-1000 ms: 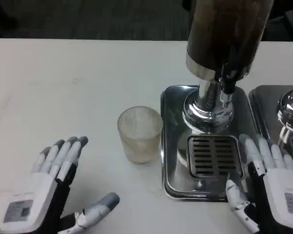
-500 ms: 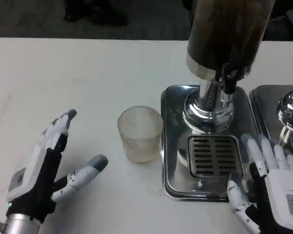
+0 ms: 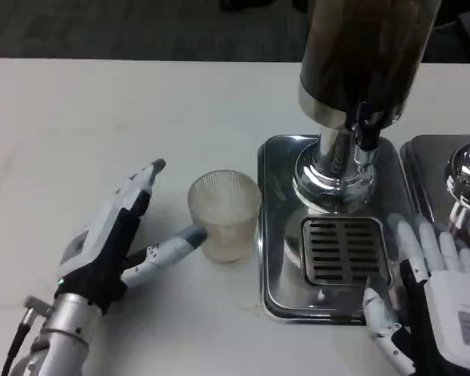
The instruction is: Grasp the cup under the faucet to collect the drink, then remove the cup.
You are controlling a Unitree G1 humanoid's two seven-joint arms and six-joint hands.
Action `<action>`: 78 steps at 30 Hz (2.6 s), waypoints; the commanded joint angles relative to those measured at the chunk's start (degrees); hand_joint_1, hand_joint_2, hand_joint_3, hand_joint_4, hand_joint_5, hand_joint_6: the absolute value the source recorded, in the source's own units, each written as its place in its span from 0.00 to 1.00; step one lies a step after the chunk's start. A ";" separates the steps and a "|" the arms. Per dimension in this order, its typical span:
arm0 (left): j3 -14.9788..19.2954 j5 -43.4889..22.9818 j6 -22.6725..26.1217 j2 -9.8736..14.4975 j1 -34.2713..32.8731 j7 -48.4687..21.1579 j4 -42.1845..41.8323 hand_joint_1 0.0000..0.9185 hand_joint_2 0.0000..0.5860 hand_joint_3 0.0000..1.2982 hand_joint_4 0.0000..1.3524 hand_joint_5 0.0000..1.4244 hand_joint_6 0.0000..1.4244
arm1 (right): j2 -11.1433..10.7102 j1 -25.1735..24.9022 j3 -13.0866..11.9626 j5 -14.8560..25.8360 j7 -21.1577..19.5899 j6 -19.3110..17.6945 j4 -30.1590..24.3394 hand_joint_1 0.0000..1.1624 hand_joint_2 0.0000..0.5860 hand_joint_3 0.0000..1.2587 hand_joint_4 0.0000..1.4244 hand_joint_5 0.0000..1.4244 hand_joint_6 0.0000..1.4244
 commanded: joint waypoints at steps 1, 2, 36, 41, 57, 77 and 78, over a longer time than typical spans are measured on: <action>-1.87 1.56 -1.45 -0.57 -3.55 0.69 2.54 0.12 0.02 0.00 0.00 0.00 0.00 | 0.55 0.44 0.22 -0.38 -0.20 0.48 -0.73 0.00 0.90 0.04 0.00 0.00 0.00; -2.17 1.69 -1.64 -0.62 -3.93 0.78 2.91 0.12 0.02 0.00 0.00 0.00 0.00 | 0.61 0.48 0.25 -0.44 -0.25 0.51 -0.74 0.00 0.90 0.04 0.00 0.00 0.00; -4.92 -1.76 -3.28 -7.88 -12.37 -5.68 15.62 0.39 0.04 0.00 0.00 0.11 0.14 | 2.88 3.21 1.43 -1.18 -0.53 2.39 -3.48 0.00 0.88 0.04 0.00 0.00 0.00; -5.63 -0.93 -3.03 -7.56 -12.43 -4.79 15.66 0.42 0.07 0.00 0.01 0.16 0.21 | 2.82 3.16 1.53 -1.01 -0.20 2.19 -3.50 0.00 0.88 0.04 0.00 0.00 0.00; -8.33 2.43 -2.13 -6.24 -11.80 4.31 15.13 0.60 0.14 0.31 0.36 0.39 0.45 | 2.91 2.74 1.59 -0.41 -0.34 1.79 -3.10 0.00 0.88 0.04 0.00 0.00 0.04; -7.76 4.80 -1.96 -7.21 -10.88 16.56 15.13 0.68 0.11 0.69 0.75 0.78 0.84 | 3.09 2.60 1.41 -0.12 -0.45 1.85 -3.05 0.00 0.88 0.04 0.00 0.00 0.06; -7.71 4.99 -1.96 -7.24 -10.81 17.17 15.06 0.68 0.12 0.70 0.76 0.79 0.85 | 3.13 2.66 1.44 -0.16 -0.49 1.88 -3.06 0.00 0.88 0.04 0.00 0.00 0.06</action>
